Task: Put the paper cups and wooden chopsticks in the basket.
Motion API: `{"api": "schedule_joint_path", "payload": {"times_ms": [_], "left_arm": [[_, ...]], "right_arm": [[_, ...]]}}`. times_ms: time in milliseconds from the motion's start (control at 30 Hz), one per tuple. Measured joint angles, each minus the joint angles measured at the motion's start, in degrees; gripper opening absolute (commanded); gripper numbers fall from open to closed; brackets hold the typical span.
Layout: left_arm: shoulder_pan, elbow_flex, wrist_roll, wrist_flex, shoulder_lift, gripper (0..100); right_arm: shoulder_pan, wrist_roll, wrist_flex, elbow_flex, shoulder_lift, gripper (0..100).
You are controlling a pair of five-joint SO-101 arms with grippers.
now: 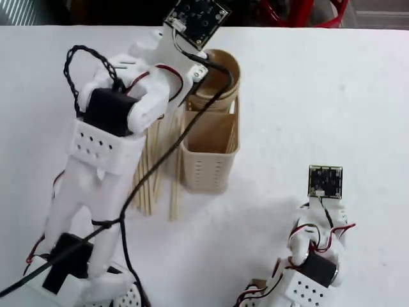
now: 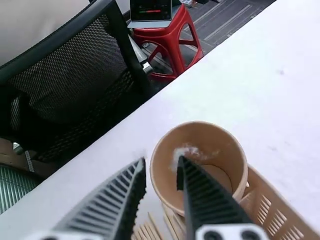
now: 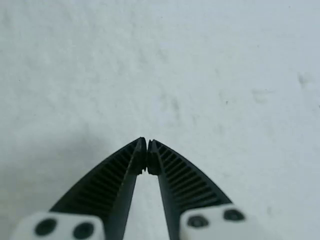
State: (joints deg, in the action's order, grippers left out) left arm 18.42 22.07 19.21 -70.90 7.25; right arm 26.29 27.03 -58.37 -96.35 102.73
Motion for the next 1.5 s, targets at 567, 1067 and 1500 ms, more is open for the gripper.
{"api": "schedule_joint_path", "payload": {"times_ms": [567,1067,1500], "left_arm": [[-0.4,-25.6,-0.1,17.1,1.2,12],[-8.6,-11.0,-4.9,-8.9,24.7,12],[-21.5,-51.0,-10.0,18.7,6.5,12]], "right_arm": [[0.0,0.0,0.0,0.0,0.0,1.8],[0.0,0.0,0.0,0.0,0.0,1.8],[0.1,0.0,0.0,0.0,0.0,1.8]]}}
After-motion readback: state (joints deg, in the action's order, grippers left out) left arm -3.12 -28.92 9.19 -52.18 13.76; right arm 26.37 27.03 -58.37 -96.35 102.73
